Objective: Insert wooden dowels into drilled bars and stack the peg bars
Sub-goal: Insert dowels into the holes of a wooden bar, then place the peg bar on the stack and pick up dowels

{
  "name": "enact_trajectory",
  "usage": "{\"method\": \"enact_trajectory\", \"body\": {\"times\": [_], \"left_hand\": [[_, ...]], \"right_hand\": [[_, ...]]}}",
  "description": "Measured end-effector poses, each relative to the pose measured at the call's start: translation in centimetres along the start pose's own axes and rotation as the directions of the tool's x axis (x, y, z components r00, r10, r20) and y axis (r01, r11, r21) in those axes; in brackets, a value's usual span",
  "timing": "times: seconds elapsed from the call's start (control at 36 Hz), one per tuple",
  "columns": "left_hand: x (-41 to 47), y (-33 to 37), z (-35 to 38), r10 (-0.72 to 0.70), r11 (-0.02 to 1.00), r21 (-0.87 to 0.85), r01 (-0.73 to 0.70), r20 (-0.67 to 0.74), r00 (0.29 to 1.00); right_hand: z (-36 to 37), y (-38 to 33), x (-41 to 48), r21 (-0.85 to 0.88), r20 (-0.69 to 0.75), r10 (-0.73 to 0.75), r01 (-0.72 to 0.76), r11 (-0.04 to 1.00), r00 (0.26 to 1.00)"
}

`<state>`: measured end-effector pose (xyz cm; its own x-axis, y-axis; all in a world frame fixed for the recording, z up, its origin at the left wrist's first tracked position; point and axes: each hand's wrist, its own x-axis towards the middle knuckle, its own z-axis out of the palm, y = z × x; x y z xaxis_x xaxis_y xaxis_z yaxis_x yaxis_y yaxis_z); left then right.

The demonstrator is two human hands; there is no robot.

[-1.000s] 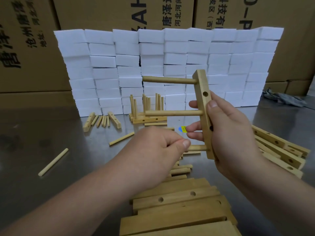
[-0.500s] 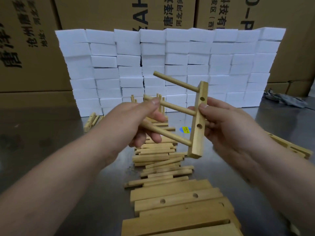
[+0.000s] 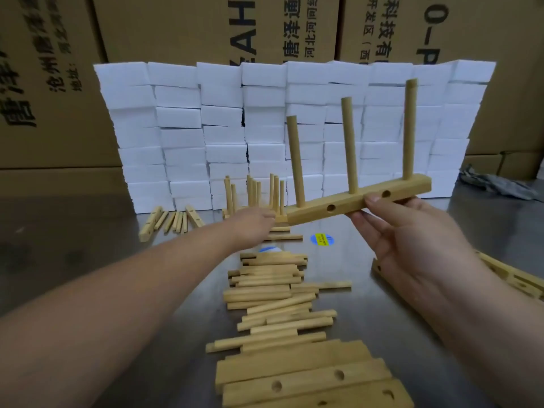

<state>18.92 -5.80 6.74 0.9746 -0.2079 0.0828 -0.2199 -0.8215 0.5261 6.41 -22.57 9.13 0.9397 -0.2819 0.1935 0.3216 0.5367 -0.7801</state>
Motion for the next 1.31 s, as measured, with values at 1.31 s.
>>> {"method": "enact_trajectory", "body": {"times": [1.31], "left_hand": [[-7.0,-1.6,-1.9,0.161,0.784,-0.598,-0.168,-0.066,0.985]], "right_hand": [[-0.6,3.4,-0.5,-0.046,-0.056,0.198,-0.2,0.979,0.979]]}}
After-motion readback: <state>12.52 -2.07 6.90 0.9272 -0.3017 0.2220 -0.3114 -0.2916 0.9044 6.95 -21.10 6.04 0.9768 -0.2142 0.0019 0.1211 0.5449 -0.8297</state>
